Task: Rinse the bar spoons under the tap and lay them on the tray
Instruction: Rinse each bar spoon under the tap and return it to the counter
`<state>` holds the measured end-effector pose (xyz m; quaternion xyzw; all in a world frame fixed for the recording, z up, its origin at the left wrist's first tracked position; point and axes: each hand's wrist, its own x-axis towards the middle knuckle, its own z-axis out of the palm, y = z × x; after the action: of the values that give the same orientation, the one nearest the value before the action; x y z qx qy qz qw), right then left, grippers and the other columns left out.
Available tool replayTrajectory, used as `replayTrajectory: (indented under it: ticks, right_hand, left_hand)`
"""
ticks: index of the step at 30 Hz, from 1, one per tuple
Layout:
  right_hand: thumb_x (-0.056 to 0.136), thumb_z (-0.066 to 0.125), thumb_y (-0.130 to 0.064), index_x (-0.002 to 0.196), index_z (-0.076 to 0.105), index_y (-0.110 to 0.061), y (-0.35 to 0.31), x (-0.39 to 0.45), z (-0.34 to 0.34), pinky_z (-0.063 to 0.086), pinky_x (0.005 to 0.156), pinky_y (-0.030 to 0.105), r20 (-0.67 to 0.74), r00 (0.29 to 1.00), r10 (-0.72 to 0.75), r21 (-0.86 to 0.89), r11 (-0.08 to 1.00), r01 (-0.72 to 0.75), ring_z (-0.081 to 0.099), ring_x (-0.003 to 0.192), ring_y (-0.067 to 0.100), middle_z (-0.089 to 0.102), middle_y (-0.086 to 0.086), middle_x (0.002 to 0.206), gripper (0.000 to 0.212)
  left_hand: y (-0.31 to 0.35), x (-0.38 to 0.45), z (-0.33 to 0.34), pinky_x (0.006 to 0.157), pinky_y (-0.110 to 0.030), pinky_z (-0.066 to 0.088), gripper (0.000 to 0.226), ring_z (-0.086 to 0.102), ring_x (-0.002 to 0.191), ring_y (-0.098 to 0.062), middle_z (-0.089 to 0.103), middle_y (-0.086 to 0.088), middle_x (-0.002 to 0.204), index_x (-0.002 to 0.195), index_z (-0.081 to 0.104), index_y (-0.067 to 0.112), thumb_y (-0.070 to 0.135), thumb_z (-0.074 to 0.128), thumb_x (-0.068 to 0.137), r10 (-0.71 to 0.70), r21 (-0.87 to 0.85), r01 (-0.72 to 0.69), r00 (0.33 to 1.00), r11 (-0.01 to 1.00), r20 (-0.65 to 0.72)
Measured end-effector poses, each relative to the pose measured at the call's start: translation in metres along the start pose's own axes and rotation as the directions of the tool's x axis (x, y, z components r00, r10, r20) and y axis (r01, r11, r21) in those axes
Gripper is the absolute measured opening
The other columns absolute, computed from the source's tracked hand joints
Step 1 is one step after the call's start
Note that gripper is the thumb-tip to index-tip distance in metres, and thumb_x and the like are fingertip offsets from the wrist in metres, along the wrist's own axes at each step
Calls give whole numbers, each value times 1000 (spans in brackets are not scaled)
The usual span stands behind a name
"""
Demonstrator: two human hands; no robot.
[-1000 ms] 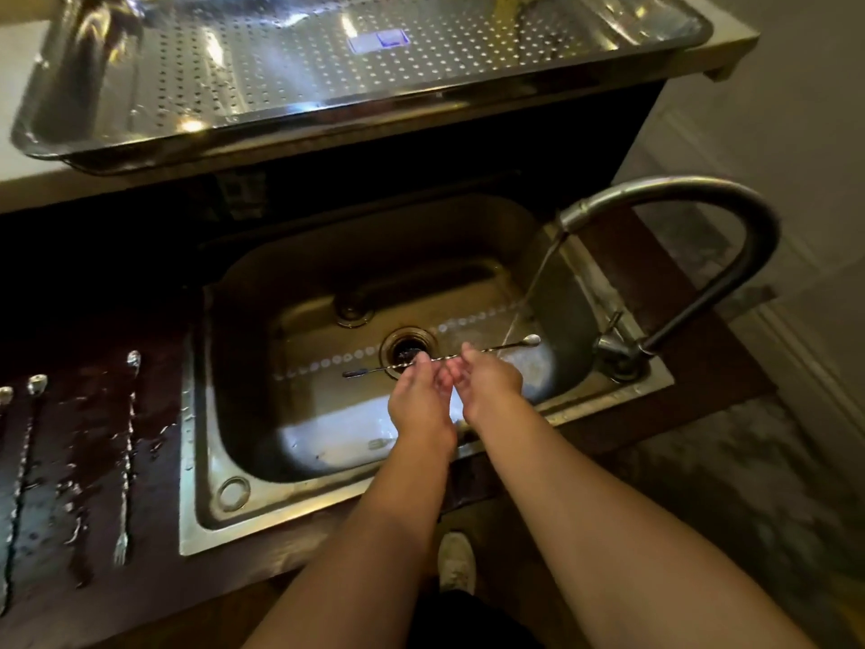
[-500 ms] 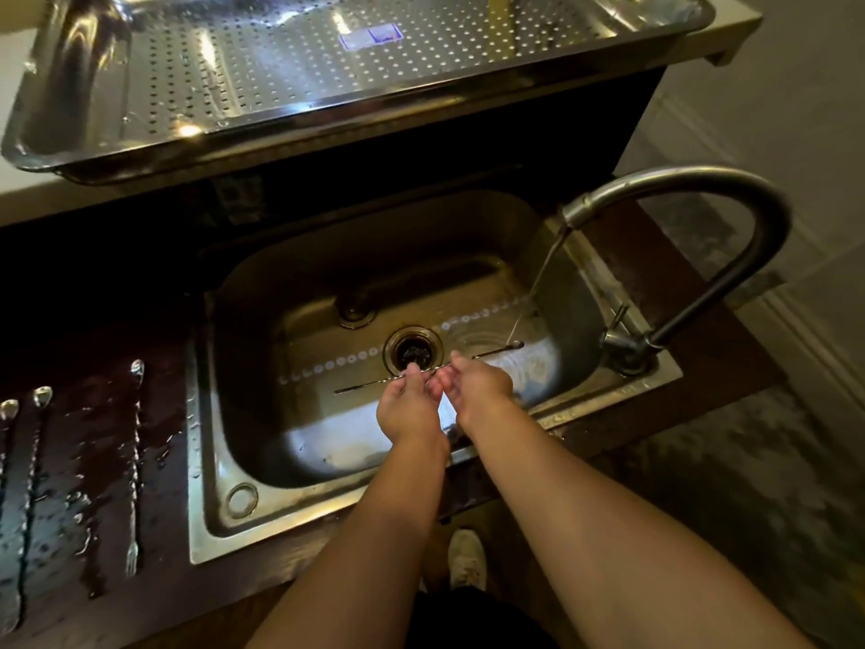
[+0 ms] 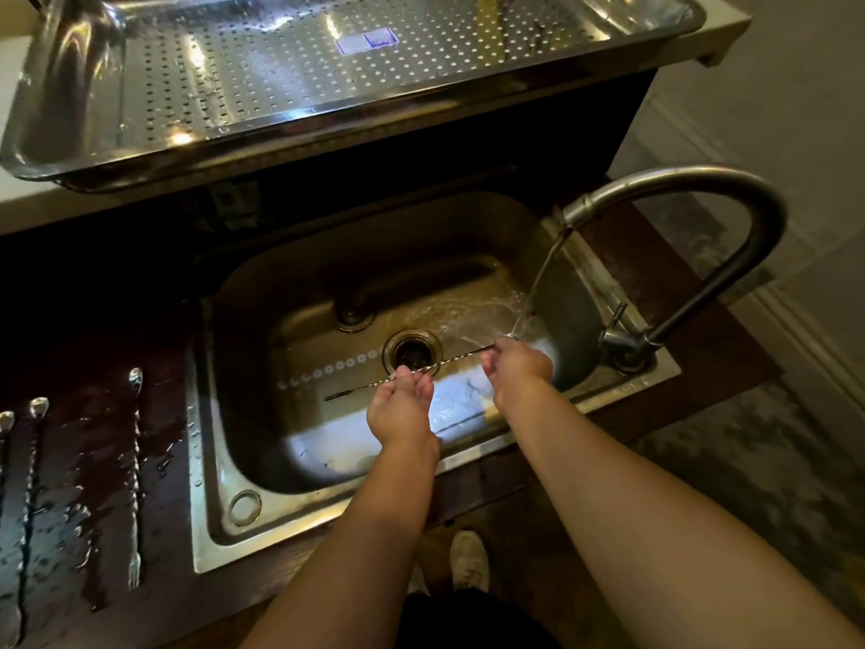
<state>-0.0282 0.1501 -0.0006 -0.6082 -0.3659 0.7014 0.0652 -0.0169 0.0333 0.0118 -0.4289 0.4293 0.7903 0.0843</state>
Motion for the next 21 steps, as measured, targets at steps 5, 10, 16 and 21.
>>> replayTrajectory:
  ticks: [5, 10, 16, 21]
  right_hand:
    - [91, 60, -15, 70, 58, -8, -12, 8, -9, 47, 45, 18, 92, 993, -73, -32, 997, 76, 54, 39, 8, 59, -1, 50, 22]
    - [95, 52, -13, 76, 54, -10, -15, 4, -12, 42, 35, 14, 133, 981, -144, -40, 988, 150, 53, 34, 3, 55, 2, 66, 19]
    - [90, 61, -19, 63, 58, -10, -7, -7, -3, 41, 46, 21, 87, 986, -143, -117, 981, 153, 49, 43, 11, 56, 1, 57, 29]
    - [89, 62, -16, 65, 59, -8, 7, -19, 7, 39, 45, 24, 92, 982, -166, -101, 979, 175, 47, 40, 12, 57, 2, 53, 25]
  left_hand:
    - [1, -4, 0, 48, -14, 53, 17, 64, 66, -16, 62, -10, 72, 76, 55, 6, 4, 59, 92, -33, -2, 33, 999, 999, 22]
    - [2, -8, 3, 53, -17, 57, 17, 64, 69, -18, 62, -11, 72, 76, 52, 5, 3, 58, 92, -64, -25, 65, 997, 998, 38]
    - [1, -9, 6, 72, -25, 59, 15, 64, 69, -18, 62, -12, 74, 78, 52, 5, 3, 59, 92, -99, -29, 101, 994, 994, 54]
    - [-1, -12, 11, 74, -26, 54, 2, 64, 72, -17, 62, -11, 80, 91, 55, 0, 1, 57, 92, -106, -16, 108, 990, 994, 95]
